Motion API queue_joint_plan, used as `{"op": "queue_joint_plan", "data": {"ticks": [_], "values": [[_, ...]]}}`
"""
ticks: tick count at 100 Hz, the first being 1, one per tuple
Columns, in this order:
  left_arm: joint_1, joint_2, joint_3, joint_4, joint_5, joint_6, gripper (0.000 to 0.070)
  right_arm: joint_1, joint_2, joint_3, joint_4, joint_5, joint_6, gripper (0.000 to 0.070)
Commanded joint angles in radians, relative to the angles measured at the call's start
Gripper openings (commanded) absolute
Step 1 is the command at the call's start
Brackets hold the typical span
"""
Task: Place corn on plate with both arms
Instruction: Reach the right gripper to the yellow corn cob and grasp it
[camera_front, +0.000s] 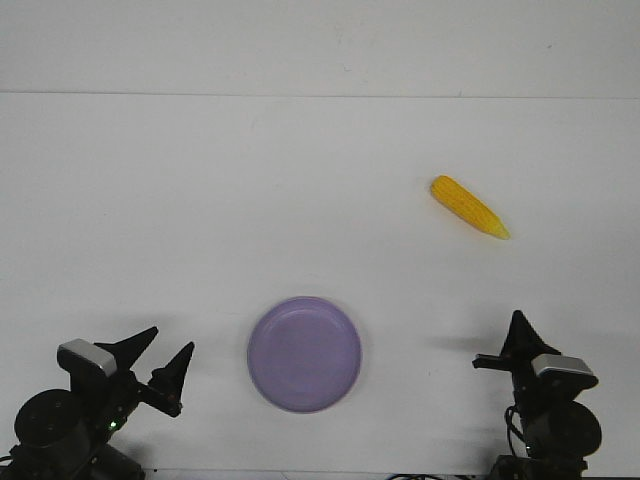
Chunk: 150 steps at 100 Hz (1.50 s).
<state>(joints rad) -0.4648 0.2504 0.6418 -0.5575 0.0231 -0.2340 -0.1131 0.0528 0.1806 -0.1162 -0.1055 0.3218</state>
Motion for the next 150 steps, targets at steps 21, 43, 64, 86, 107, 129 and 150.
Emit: {"op": "queue_joint_plan", "data": {"ticks": [21, 43, 64, 86, 107, 129, 150], "values": [[-0.002, 0.003, 0.002, 0.009, -0.005, 0.008, 0.0461, -0.003, 0.466, 0.430, -0.127, -0.005, -0.215, 0.0571], [-0.002, 0.003, 0.002, 0.009, -0.005, 0.008, 0.0461, 0.027, 1.041, 0.779, -0.272, -0.052, -0.396, 0.0571], [-0.002, 0.003, 0.002, 0.008, -0.005, 0.008, 0.0461, 0.064, 1.554, 1.169, -0.476, -0.044, -0.568, 0.0571], [-0.002, 0.003, 0.002, 0.008, -0.005, 0.008, 0.0460, 0.077, 1.910, 1.486, -0.630, 0.019, -0.660, 0.0572], [-0.002, 0.003, 0.002, 0.006, -0.005, 0.008, 0.0459, 0.104, 2.035, 1.555, -0.570, 0.100, -0.691, 0.0571], [-0.002, 0.003, 0.002, 0.006, -0.005, 0.008, 0.0459, 0.120, 2.062, 1.555, -0.523, 0.109, -0.696, 0.0534], [-0.002, 0.003, 0.002, 0.006, -0.005, 0.008, 0.0459, 0.120, 2.062, 1.555, -0.537, 0.106, -0.689, 0.0242]]}}
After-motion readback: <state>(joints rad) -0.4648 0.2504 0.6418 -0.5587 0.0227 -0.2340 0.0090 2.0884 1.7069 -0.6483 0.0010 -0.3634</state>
